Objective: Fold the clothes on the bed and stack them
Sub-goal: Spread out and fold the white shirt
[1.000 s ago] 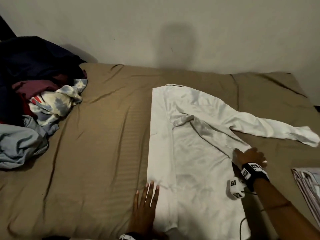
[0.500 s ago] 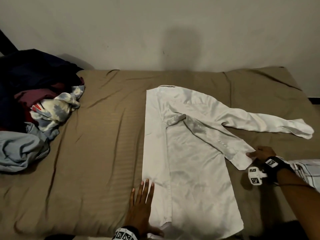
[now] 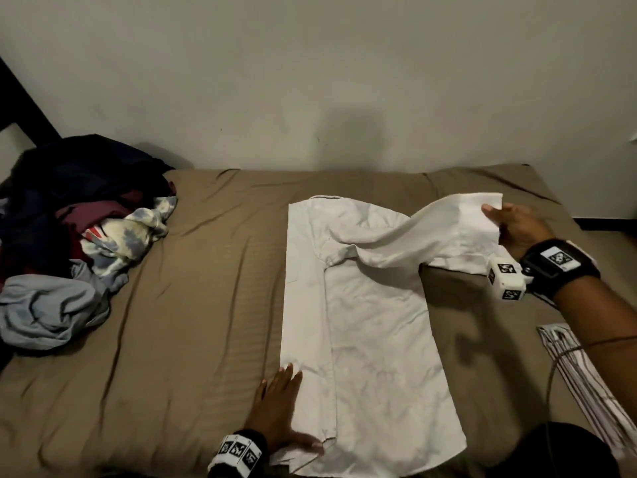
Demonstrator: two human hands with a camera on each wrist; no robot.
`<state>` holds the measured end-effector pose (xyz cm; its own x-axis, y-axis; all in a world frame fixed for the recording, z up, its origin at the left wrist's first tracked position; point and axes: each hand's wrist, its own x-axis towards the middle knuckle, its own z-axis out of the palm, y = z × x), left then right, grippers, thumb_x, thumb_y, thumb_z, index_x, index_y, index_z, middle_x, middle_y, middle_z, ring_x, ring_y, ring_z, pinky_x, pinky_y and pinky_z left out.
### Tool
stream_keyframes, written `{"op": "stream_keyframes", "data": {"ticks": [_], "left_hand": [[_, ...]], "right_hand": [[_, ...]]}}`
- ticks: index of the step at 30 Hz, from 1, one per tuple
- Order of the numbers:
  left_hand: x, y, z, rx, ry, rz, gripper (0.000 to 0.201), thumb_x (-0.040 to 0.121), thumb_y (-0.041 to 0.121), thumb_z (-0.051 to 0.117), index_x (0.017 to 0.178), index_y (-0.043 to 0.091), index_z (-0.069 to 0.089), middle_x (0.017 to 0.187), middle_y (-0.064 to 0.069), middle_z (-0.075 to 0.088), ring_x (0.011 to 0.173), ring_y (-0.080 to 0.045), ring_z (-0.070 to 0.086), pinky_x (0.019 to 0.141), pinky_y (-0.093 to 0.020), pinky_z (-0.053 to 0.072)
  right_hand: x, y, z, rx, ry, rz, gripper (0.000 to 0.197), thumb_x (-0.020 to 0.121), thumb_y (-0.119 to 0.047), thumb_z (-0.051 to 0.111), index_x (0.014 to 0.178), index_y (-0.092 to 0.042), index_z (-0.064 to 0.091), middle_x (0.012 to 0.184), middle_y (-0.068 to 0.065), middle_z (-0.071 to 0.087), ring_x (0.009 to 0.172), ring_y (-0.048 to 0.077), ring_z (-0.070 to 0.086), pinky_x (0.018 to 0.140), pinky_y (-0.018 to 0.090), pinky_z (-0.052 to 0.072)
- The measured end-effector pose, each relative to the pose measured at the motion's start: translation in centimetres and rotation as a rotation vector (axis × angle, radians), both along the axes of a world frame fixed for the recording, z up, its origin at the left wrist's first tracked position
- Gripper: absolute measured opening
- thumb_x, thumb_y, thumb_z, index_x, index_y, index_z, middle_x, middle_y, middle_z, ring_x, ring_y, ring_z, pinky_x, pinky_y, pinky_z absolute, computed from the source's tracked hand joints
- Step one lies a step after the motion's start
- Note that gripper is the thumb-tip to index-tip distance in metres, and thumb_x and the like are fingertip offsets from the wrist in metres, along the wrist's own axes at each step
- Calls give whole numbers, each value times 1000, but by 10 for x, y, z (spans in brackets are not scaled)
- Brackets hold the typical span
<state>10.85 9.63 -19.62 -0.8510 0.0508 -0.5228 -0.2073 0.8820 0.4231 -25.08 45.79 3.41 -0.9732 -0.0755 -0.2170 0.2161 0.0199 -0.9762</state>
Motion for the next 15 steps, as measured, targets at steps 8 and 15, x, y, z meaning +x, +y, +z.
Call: {"op": "stream_keyframes", "data": {"ticks": [8,15], "left_hand": [[-42,-10,69,1080,219,1002,91,64,78,76,120,7,67,105,-16,76,99,-30,74,73,-30,58],[-50,0,54,1253,-198,1088,46,93,45,71,114,4,73,100,-16,77,90,-26,77,76,-37,62]], "right_hand": [[117,-117,47,252,537,513,29,97,-33,65,107,-8,73,98,-5,73,87,3,64,79,20,51],[250,-170,-99,484,177,943,43,78,-30,86,118,-22,72,106,-9,75,103,0,67,81,25,58]]}}
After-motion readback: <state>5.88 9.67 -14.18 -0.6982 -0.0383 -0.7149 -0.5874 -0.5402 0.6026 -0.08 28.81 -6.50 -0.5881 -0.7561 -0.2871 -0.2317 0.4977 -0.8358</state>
